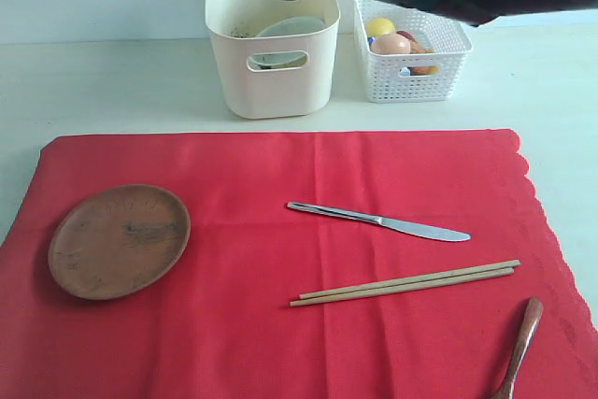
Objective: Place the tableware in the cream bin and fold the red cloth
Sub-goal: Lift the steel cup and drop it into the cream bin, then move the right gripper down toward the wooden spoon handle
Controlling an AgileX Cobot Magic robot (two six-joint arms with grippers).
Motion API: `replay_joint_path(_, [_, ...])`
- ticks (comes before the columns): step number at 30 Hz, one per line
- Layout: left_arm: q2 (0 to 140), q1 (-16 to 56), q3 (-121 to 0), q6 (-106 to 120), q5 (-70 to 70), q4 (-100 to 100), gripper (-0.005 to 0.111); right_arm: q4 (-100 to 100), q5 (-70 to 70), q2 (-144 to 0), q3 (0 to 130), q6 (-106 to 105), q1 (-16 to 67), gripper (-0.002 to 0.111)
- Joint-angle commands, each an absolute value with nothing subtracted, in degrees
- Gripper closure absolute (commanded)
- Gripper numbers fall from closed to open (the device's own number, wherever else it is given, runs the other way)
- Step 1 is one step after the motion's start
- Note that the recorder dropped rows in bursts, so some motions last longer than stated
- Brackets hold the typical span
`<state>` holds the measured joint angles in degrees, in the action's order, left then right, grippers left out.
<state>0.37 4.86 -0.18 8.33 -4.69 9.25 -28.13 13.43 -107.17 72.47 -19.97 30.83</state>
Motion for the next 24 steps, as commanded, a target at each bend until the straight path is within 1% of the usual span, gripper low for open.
replay_joint_path(1, [0.0,5.1,0.0,8.3,-4.9,9.5,0.105,-31.1,18.1,-110.3,72.4,-19.8,30.5,0.108])
replay_joint_path(16, [0.0,5.1,0.0,8.3,-4.9,9.5,0.105,-31.1,19.2,-114.2,72.4,-18.8,30.5,0.107])
replay_joint_path(19, [0.0,5.1,0.0,8.3,-4.9,9.5,0.105,-31.1,19.2,-114.2,72.4,-18.8,30.5,0.099])
replay_joint_path(24, [0.0,5.1,0.0,8.3,-4.9,9.5,0.105,-31.1,19.2,-114.2,72.4,-18.8,30.5,0.08])
